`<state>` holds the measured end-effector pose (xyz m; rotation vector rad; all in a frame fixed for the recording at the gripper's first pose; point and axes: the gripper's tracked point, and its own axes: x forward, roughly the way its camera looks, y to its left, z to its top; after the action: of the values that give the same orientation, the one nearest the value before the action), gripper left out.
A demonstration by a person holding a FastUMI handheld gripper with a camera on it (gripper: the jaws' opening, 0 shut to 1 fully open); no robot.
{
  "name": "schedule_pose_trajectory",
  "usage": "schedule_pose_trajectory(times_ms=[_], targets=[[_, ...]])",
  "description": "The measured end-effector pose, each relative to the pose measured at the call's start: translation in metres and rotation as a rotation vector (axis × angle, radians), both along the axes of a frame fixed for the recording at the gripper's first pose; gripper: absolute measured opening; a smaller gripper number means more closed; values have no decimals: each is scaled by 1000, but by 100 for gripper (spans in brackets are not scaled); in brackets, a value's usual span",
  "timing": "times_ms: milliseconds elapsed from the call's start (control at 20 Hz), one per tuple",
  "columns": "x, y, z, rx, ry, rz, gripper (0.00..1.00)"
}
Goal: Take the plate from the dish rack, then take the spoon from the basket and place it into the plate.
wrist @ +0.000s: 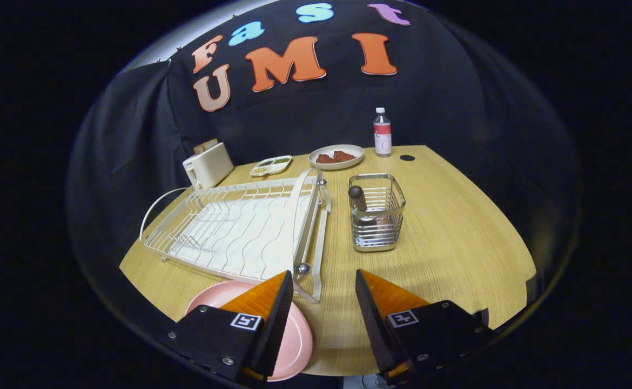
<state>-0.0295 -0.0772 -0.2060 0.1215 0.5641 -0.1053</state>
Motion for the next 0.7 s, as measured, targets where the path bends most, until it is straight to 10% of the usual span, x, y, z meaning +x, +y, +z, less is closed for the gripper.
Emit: schedule_pose_trajectory(times_ms=[450,700], targets=[[46,-36,33,-170,-176,-86,71],[63,-42,26,-201,-179,-90,55]])
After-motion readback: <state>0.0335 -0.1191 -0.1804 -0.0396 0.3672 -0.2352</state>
